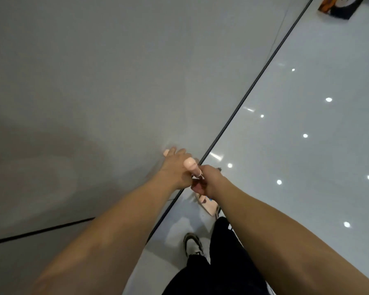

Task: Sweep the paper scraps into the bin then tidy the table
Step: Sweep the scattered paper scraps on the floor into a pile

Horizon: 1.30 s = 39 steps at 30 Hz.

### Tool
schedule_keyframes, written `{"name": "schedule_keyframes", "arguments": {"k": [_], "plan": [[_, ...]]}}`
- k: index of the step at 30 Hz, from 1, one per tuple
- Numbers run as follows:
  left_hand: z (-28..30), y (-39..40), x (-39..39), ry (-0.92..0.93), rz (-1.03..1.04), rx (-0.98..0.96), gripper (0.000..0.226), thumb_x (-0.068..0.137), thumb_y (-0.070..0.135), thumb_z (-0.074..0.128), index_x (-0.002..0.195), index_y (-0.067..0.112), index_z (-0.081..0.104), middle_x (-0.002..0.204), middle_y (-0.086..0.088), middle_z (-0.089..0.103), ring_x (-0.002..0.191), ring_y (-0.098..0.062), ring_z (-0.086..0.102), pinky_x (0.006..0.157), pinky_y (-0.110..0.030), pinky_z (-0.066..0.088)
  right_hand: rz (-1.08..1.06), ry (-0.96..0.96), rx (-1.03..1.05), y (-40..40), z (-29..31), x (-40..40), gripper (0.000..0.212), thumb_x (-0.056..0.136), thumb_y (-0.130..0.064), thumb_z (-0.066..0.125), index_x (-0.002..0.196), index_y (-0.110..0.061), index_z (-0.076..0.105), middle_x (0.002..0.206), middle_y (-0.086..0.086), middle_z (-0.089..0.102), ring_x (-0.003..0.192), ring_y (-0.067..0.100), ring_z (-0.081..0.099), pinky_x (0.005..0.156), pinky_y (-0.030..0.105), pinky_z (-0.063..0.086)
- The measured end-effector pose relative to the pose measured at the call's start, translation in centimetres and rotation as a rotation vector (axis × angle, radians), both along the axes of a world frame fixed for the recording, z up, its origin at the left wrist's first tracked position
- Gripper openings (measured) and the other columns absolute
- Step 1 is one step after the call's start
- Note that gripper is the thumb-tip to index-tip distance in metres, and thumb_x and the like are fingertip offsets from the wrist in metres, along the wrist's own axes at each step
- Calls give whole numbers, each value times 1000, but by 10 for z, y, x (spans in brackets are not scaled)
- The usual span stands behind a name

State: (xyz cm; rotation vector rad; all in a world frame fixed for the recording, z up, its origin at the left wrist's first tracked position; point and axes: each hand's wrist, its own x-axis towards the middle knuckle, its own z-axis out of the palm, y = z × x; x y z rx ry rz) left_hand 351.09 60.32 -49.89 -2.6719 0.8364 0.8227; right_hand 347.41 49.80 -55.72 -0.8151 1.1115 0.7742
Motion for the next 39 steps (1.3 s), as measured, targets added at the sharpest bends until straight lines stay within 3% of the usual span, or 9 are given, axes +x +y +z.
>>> {"name": "schedule_keyframes", "arguments": {"k": [3,8,11,14,23,25,28,33,39], "plan": [[-16,-10,2,-81,-44,32,20,79,39,51,95,29,59,94,5,63,98,-22,55,86,-39,29,-72,95,156,-1,-19,8,9,94,-11,48,93,-9,58,87,11,60,79,24,59,75,33,49],[-32,-12,23,-177,-96,5,21,80,46,49,81,26,54,76,2,62,78,-23,58,72,-35,24,-177,166,208,-12,-54,18,13,95,-11,47,106,-11,55,78,6,54,69,18,53,64,34,48],[-36,-15,34,-187,-142,10,22,80,48,52,75,28,45,70,4,58,72,-23,57,69,-34,25,-238,157,236,-15,-69,23,10,93,-11,47,100,-10,54,74,7,54,69,20,54,70,39,49],[-38,-21,39,-212,-175,-23,26,79,51,52,73,27,47,65,6,51,65,-21,51,67,-34,23,-247,135,210,-20,-75,25,13,90,-9,49,101,-10,55,75,8,58,65,21,59,59,34,51],[-34,-65,33,-132,-23,-216,24,76,39,55,71,17,48,61,6,44,61,-17,47,60,-30,31,-297,140,31,-56,-74,16,14,85,-8,41,89,-9,56,57,5,46,30,10,40,42,20,44],[-35,-76,26,-160,-3,-221,21,75,35,60,69,19,50,60,7,44,59,-13,44,59,-24,28,-385,163,-3,-69,-72,3,15,83,-7,41,88,-10,54,59,4,46,33,11,39,42,19,43],[-35,-65,32,-292,-219,-67,19,76,43,62,78,24,58,75,2,60,74,-26,57,67,-35,31,-532,204,2,-94,-68,-28,13,82,-8,39,83,-13,51,60,3,44,44,13,40,42,19,42],[-32,-32,39,-235,-194,6,29,79,51,58,90,25,59,86,0,64,82,-28,60,70,-36,36,-651,90,74,-111,-51,-96,25,94,-15,38,71,-15,46,59,0,38,49,11,35,50,21,34],[-16,-58,-14,-256,-481,-194,51,66,14,68,114,23,53,108,-1,57,101,-27,49,77,-38,32,-904,-18,180,-73,-16,-151,22,99,-11,40,79,-12,48,67,0,47,51,11,47,51,19,47]]}}
